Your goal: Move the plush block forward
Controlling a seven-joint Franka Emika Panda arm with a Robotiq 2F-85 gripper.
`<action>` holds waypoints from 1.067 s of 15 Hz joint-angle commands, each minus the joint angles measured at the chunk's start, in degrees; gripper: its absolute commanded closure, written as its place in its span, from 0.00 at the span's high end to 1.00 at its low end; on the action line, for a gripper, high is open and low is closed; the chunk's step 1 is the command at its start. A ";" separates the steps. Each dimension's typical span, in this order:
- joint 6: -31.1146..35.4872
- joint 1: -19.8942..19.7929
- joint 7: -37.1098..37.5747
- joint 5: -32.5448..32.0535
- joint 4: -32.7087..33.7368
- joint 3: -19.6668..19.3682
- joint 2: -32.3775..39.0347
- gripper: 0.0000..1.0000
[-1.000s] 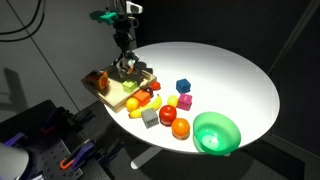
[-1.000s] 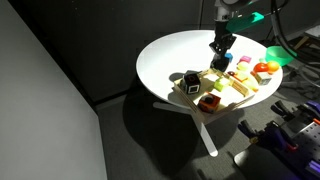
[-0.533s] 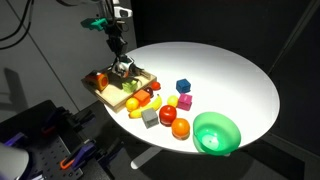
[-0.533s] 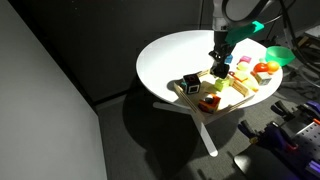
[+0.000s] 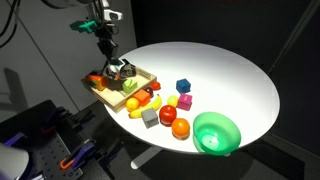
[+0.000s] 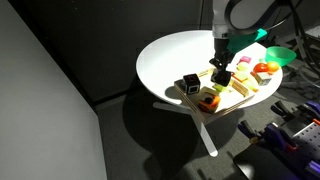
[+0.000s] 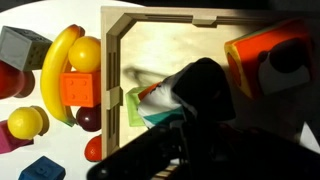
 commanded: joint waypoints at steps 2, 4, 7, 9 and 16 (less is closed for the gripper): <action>-0.21 0.27 1.84 -1.52 -2.48 0.91 -2.46 0.39; -0.45 0.10 1.17 -0.95 -2.65 1.15 -2.77 0.53; -0.78 -0.35 0.41 -0.24 -2.72 1.11 -3.67 0.77; -1.11 -0.69 0.23 0.19 -2.56 1.02 -4.61 0.92; -4.90 -2.75 4.26 0.65 -1.71 0.46 -7.77 1.00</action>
